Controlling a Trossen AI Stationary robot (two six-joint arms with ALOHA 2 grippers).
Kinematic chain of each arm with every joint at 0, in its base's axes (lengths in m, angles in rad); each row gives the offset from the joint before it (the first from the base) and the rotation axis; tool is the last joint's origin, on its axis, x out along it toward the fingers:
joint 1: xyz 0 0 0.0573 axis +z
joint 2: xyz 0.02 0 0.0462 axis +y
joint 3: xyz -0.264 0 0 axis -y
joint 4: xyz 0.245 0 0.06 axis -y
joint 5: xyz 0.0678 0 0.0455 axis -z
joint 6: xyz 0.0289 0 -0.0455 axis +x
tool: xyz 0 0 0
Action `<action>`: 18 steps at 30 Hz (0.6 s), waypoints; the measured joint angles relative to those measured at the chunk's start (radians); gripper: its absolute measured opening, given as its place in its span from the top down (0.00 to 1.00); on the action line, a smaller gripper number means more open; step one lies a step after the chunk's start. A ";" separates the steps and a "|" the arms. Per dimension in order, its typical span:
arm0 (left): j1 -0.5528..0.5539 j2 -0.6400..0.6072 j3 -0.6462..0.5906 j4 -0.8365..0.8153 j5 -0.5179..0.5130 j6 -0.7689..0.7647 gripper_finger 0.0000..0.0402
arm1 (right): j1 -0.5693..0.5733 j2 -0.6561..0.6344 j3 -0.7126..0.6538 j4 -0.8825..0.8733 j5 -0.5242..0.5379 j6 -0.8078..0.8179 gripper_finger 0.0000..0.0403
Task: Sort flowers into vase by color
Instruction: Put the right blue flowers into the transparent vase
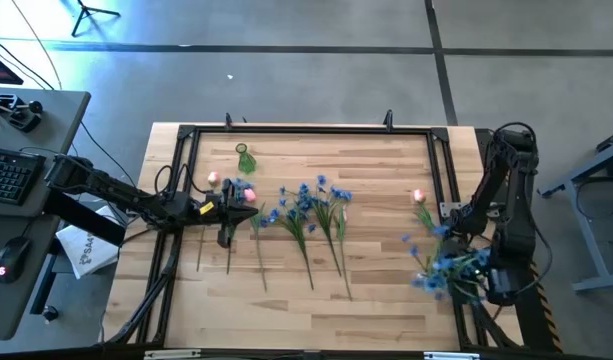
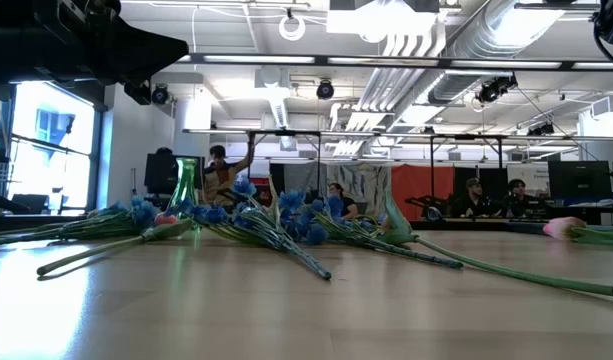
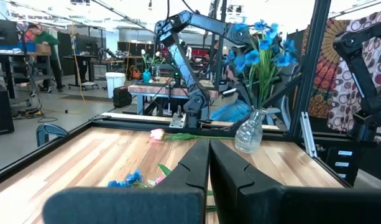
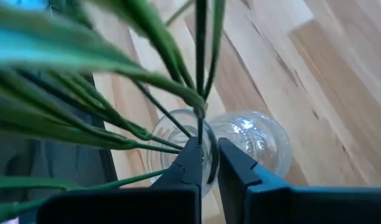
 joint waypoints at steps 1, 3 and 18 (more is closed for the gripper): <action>0.000 0.000 0.000 0.000 0.000 0.000 1.00 | -0.024 0.001 -0.001 0.019 -0.002 -0.043 0.97; 0.000 0.000 0.000 0.000 0.000 0.000 1.00 | -0.069 0.002 -0.002 0.059 -0.005 -0.148 0.98; 0.000 0.000 0.000 0.000 0.000 0.001 1.00 | -0.369 0.005 -0.002 0.370 -0.208 -0.644 0.99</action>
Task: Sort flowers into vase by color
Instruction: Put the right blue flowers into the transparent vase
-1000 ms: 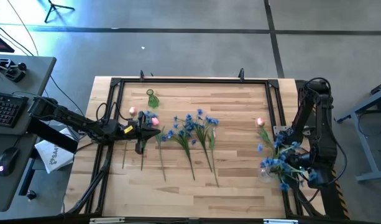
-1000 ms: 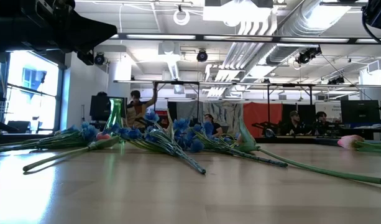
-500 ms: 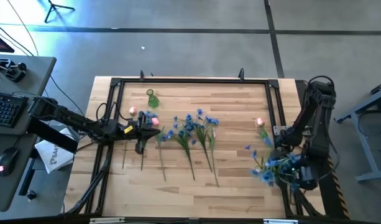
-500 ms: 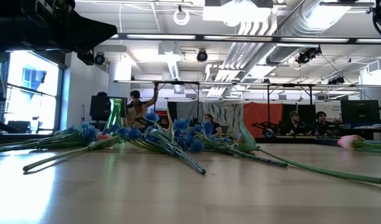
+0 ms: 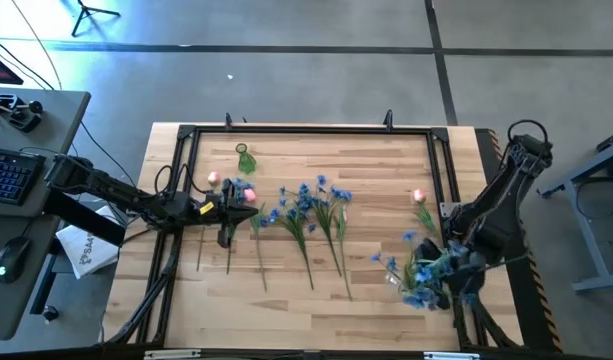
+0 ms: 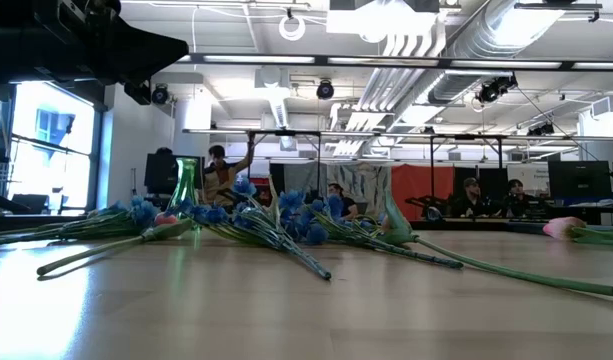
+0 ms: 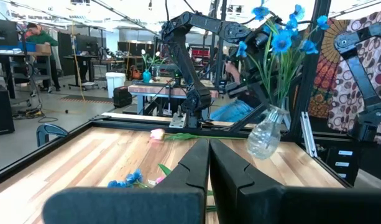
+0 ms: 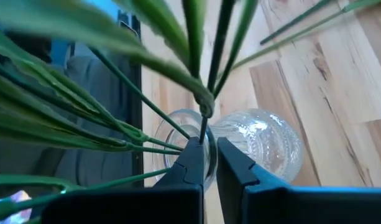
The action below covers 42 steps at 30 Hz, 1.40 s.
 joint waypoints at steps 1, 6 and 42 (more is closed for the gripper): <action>0.000 0.000 0.000 0.000 0.000 0.000 1.00 | -0.022 0.001 0.000 0.003 -0.024 -0.015 0.99; 0.000 0.000 0.000 0.000 0.000 0.000 1.00 | -0.121 0.015 0.000 0.035 -0.147 -0.097 0.99; 0.000 0.000 0.000 0.000 0.000 -0.014 1.00 | -0.394 0.119 0.000 0.104 -0.400 -0.404 0.75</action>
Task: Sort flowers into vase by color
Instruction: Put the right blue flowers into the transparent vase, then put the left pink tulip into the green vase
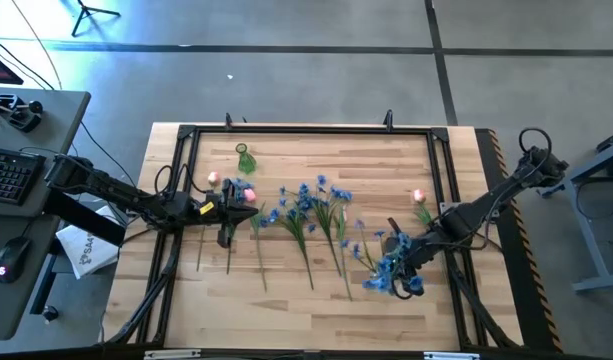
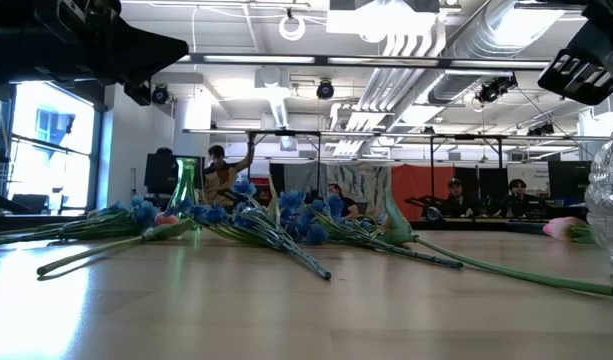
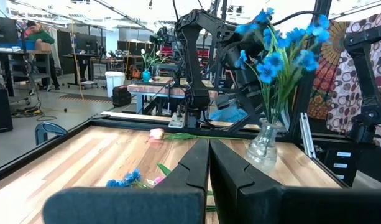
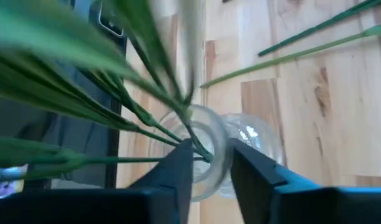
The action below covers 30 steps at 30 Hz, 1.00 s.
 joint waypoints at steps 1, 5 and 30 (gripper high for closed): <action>0.000 0.000 0.000 0.000 0.000 -0.003 1.00 | -0.003 -0.007 0.000 -0.003 -0.001 -0.001 0.72; 0.000 0.000 0.000 0.000 0.000 -0.004 1.00 | -0.014 -0.056 0.000 -0.014 -0.015 -0.022 0.63; 0.000 0.000 0.000 0.000 -0.106 -0.030 1.00 | -0.059 -0.134 0.000 -0.826 0.200 0.627 0.66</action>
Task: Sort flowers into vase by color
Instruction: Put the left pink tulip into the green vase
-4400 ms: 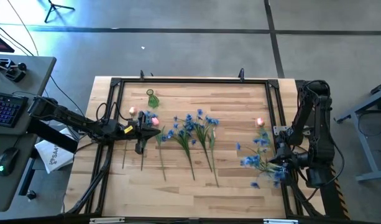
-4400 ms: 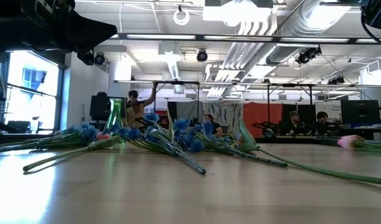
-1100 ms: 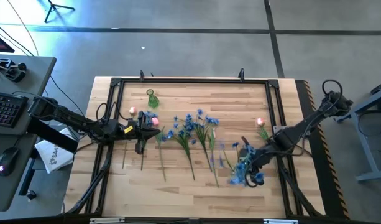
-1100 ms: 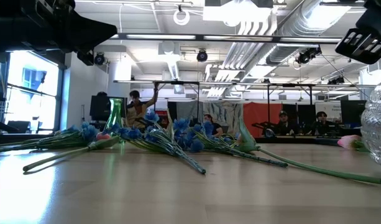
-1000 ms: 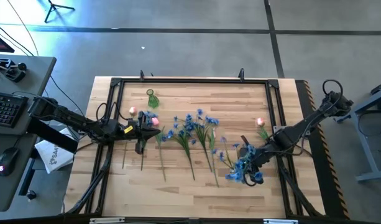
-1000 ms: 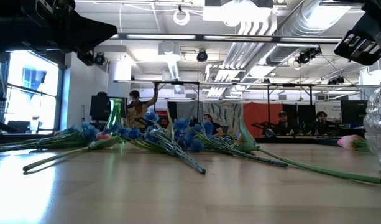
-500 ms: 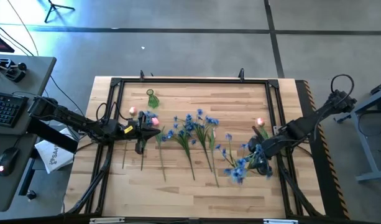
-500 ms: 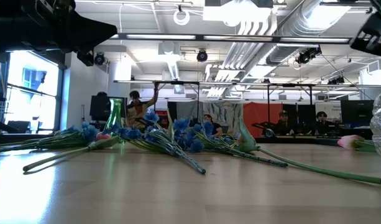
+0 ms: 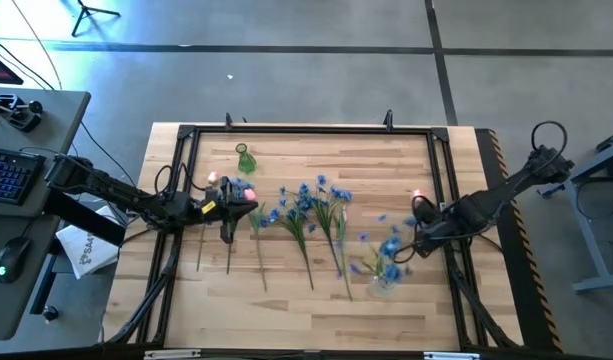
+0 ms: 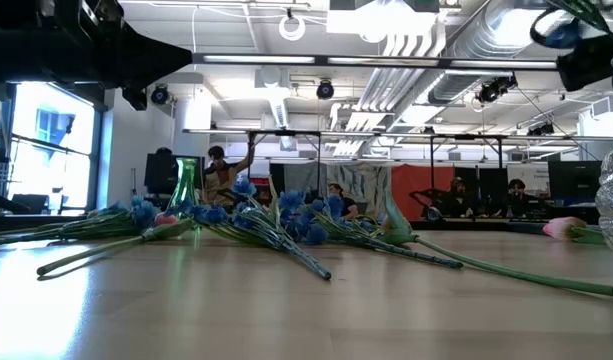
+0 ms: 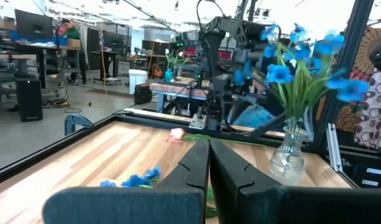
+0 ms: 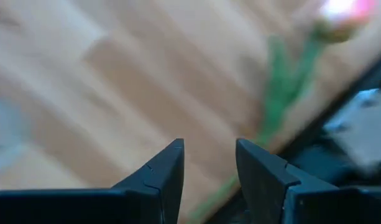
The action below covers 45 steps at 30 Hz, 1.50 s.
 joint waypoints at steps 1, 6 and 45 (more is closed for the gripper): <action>0.000 0.000 0.000 0.000 -0.001 0.000 1.00 | -0.018 0.021 0.000 -0.013 0.013 -0.023 0.66; 0.000 0.000 0.000 -0.005 -0.015 -0.003 1.00 | -0.154 0.112 0.000 0.002 0.046 -0.174 0.66; 0.170 0.369 0.629 -2.146 -0.007 -1.335 0.72 | -0.698 0.170 -0.150 0.803 0.191 -0.916 0.40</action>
